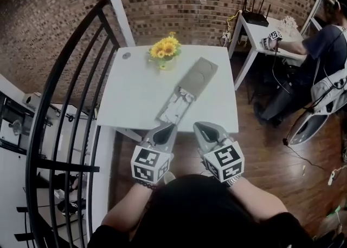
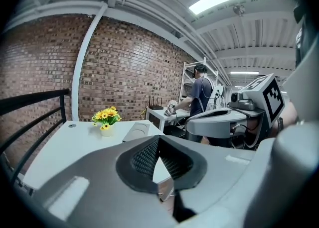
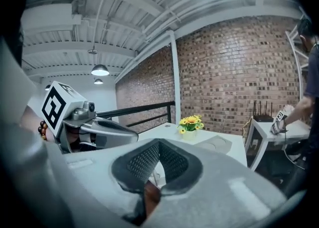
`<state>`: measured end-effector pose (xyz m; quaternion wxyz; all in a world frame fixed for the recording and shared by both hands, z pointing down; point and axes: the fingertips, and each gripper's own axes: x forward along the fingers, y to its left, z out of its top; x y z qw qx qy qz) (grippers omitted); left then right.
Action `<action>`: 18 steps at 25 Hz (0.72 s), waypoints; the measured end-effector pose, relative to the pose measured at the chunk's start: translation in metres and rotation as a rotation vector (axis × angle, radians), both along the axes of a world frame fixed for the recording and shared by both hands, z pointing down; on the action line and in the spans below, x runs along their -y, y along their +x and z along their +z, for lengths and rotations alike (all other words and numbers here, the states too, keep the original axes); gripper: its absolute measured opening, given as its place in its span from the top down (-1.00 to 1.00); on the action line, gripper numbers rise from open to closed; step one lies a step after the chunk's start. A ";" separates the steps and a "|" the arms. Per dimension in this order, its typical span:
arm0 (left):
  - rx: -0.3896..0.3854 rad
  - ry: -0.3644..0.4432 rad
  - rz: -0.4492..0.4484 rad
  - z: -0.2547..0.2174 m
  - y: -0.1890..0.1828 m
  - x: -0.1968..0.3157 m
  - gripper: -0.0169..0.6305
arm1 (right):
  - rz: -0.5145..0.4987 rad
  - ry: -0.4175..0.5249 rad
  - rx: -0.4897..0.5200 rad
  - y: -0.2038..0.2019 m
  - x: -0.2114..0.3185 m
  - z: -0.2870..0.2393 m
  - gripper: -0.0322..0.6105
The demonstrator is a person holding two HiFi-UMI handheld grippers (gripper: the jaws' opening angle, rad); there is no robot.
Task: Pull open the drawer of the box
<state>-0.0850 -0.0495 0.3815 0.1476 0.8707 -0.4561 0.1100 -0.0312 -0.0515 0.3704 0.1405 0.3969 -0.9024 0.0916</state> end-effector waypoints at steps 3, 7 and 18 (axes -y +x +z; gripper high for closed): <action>0.005 -0.001 -0.007 0.001 0.007 -0.004 0.90 | -0.018 0.006 -0.004 0.003 -0.004 0.000 0.93; 0.014 0.000 -0.015 0.001 0.012 -0.008 0.90 | -0.031 0.017 -0.007 0.007 -0.009 0.000 0.93; 0.031 0.003 -0.020 -0.001 0.017 -0.013 0.90 | -0.043 0.026 -0.003 0.011 -0.013 -0.003 0.93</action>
